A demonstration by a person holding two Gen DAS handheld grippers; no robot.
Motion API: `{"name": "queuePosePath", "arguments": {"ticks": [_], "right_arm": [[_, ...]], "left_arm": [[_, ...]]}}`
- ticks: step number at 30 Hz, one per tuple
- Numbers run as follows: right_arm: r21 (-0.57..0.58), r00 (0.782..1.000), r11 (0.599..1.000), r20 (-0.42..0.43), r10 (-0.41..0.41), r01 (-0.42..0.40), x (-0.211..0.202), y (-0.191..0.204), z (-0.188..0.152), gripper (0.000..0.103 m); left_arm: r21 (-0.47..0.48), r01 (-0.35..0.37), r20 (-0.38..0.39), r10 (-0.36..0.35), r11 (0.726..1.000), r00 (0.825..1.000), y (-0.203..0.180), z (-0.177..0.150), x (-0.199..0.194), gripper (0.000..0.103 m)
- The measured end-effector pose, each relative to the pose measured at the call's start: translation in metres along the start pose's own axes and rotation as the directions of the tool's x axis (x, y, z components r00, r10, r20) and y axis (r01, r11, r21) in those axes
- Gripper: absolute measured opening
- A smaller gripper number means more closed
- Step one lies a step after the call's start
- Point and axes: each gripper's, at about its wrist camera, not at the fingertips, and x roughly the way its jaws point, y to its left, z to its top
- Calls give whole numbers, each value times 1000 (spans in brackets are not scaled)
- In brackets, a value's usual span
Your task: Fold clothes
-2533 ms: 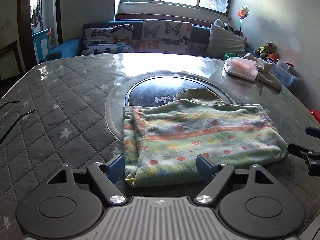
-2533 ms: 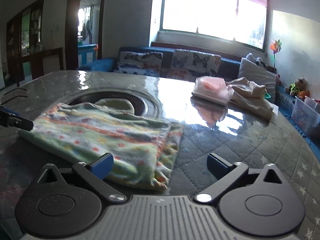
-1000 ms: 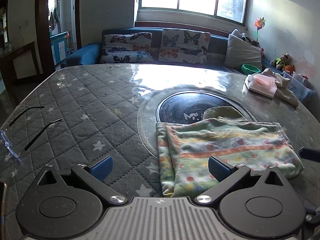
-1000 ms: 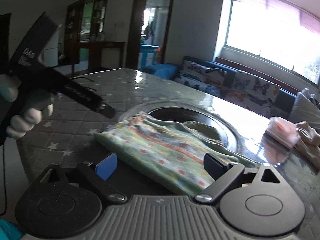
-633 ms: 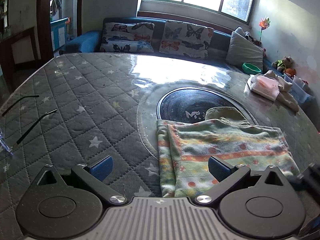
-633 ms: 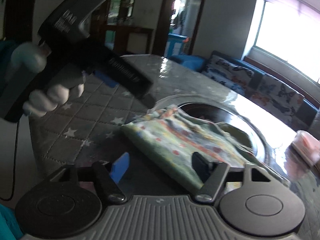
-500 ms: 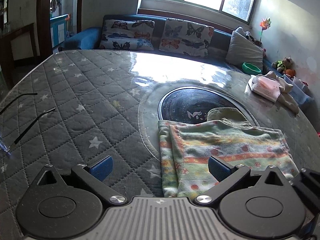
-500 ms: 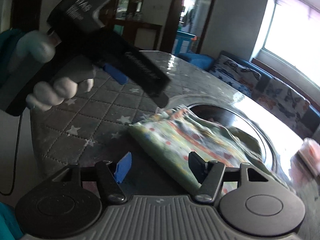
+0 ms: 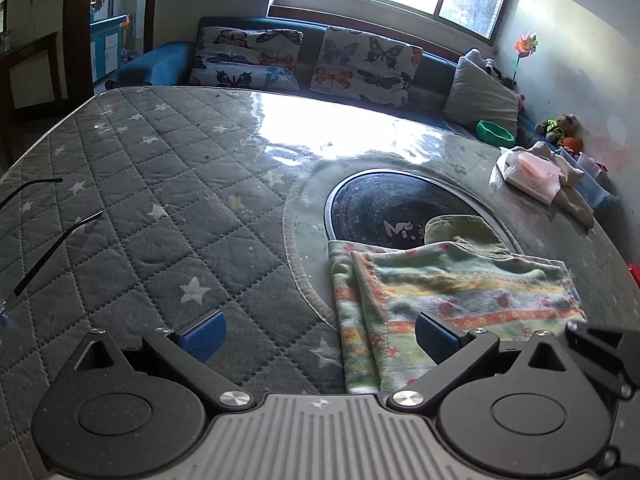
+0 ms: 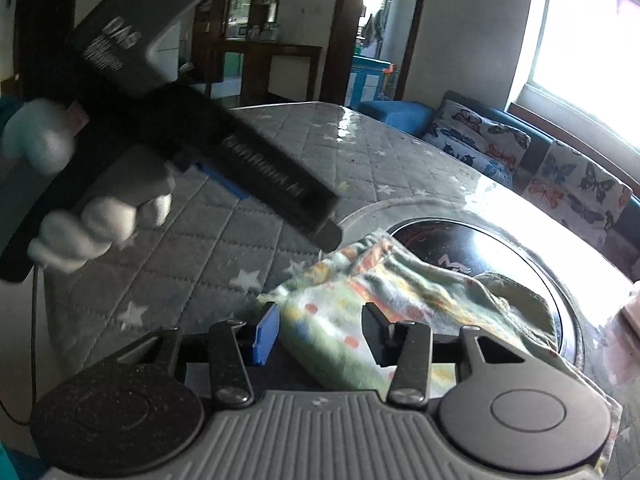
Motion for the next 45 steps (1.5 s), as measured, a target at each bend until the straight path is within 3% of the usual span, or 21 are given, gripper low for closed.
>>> {"name": "queuePosePath", "arguments": {"ticks": [5, 9, 15, 17, 19, 23, 25, 30, 34, 40, 45], "right_arm": [[39, 998, 998, -37, 48, -47, 14, -3, 5, 29], [41, 995, 995, -24, 96, -95, 11, 2, 4, 6], [-22, 971, 970, -15, 240, -241, -6, 26, 1, 3], [-59, 958, 956, -24, 286, -287, -12, 37, 1, 3], [-86, 950, 946, -30, 310, -311, -16, 44, 1, 10], [-82, 968, 964, -14, 251, -252, -20, 37, 0, 22], [-84, 980, 976, -6, 200, -199, -22, 32, -2, 38], [-106, 994, 988, -3, 113, -113, -17, 22, -7, 49], [-121, 998, 990, -7, 67, -67, -10, 16, -9, 52], [-131, 998, 989, -14, 61, -62, 1, 17, -10, 52], [-164, 999, 986, -22, 28, -31, 11, 23, -12, 44]], "left_arm": [[4, 5, -10, -5, 1000, 1000, 6, 3, 3, 102], [6, -3, -15, 3, 1000, 1000, 10, 4, 4, 101], [6, -17, -14, 17, 1000, 1000, 15, 7, 6, 101], [3, -18, -13, 18, 1000, 1000, 15, 6, 7, 101], [1, -18, -13, 18, 1000, 1000, 14, 6, 7, 101], [5, -16, -12, 16, 1000, 1000, 8, 6, 7, 101], [5, -14, -10, 14, 1000, 1000, 6, 6, 7, 101], [-6, -15, -9, 14, 1000, 1000, 2, 8, 8, 101], [-3, -13, -12, 13, 1000, 1000, -2, 9, 11, 101], [-4, -12, -34, 12, 1000, 999, -7, 7, 17, 101], [-20, 5, -47, -6, 1000, 999, -8, 6, 19, 101]]}}
